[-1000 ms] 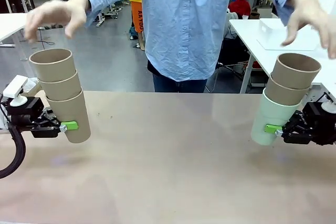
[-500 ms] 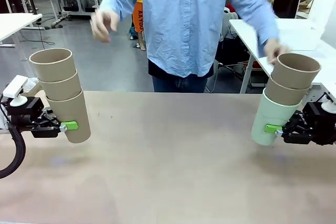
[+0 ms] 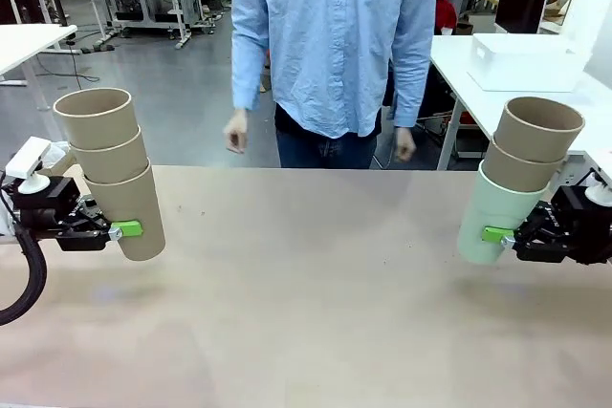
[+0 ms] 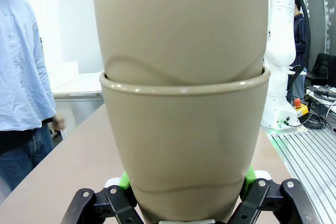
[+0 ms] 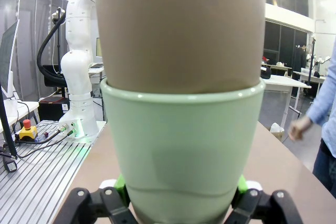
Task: Stack the cups and store them in the basket.
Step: Place the stack of Reusable plastic cups into the Pantry Basket.
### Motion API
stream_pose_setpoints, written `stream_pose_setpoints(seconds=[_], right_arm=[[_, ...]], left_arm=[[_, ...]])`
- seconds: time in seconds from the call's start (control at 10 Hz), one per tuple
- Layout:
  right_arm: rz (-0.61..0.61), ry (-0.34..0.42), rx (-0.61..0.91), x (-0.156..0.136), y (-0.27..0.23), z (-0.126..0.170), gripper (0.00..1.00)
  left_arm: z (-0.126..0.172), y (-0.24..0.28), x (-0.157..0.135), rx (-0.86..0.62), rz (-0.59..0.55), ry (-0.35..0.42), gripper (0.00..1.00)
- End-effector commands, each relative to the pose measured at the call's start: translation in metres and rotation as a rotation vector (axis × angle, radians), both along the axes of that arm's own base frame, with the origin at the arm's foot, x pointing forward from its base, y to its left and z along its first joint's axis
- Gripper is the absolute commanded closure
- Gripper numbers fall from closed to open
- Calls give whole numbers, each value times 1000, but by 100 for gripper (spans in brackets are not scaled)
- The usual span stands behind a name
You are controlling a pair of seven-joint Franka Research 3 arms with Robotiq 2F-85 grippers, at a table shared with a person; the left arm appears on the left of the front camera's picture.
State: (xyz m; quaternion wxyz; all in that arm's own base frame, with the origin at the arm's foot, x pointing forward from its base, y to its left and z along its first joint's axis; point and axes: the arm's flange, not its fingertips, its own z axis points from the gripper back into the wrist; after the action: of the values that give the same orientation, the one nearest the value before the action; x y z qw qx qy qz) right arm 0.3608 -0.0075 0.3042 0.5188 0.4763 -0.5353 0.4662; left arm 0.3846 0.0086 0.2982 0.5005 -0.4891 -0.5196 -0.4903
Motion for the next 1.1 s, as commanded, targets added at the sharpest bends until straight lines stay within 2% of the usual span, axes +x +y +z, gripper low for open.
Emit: stream_pose_setpoints(seconds=[0.0, 1.0], right_arm=[[1, -13, -2, 1, 1, 3, 16], [1, -13, -2, 1, 1, 3, 16]], left_arm=[[3, 0, -1, -9, -3, -9, 16], [3, 0, -1, -9, -3, -9, 16]])
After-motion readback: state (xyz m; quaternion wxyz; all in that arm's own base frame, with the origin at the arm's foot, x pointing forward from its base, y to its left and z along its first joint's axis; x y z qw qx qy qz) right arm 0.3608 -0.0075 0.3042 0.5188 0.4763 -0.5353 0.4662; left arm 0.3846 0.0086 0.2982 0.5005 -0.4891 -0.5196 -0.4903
